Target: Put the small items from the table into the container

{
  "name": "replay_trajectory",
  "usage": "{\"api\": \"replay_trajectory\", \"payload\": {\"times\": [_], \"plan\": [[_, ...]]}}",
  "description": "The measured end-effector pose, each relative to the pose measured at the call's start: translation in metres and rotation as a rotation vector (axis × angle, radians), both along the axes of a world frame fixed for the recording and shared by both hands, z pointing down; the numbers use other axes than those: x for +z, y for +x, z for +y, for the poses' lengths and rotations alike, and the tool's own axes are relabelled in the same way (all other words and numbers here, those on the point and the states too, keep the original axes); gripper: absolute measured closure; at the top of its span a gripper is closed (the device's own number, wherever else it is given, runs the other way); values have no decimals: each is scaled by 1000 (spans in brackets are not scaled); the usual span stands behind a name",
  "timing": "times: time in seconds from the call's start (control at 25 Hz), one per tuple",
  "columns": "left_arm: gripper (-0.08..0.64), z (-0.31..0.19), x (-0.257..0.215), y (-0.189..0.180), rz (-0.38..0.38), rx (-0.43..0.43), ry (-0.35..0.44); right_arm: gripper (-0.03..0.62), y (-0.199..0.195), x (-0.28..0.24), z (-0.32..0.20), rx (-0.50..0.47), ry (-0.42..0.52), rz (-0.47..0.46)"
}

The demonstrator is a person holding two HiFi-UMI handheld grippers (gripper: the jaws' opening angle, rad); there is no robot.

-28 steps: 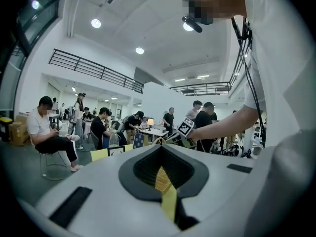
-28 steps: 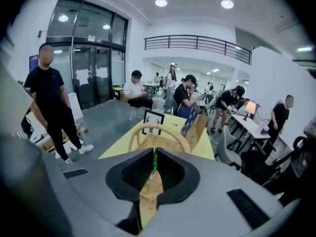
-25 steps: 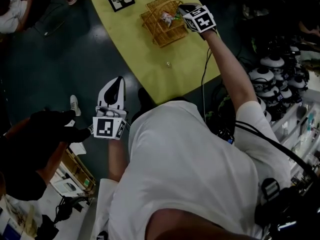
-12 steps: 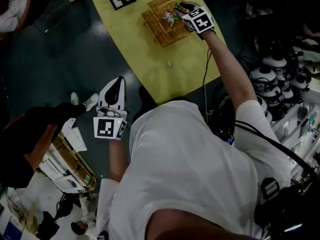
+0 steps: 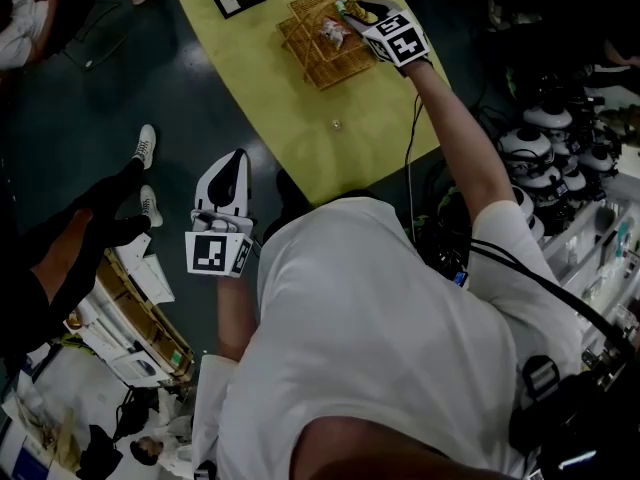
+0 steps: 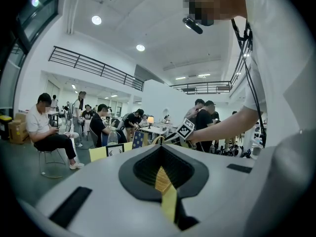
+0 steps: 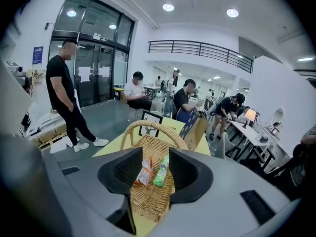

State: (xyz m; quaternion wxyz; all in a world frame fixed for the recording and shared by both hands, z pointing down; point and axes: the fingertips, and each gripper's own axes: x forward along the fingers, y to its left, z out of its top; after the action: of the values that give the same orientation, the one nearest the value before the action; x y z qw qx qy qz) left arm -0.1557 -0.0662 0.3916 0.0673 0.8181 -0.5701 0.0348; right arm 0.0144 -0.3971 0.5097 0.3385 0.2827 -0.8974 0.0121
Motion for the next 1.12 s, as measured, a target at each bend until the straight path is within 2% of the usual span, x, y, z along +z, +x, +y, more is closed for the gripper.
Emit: {"api": "replay_trajectory", "payload": {"times": [0.56, 0.76, 1.12], "plan": [[552, -3, -3, 10, -1, 26, 28, 422, 20, 13, 25, -10, -70, -17], [552, -3, -3, 17, -18, 39, 34, 423, 16, 20, 51, -64, -118, -55], [552, 2, -4, 23, -5, 47, 38, 423, 13, 54, 111, -165, -217, -54]]}}
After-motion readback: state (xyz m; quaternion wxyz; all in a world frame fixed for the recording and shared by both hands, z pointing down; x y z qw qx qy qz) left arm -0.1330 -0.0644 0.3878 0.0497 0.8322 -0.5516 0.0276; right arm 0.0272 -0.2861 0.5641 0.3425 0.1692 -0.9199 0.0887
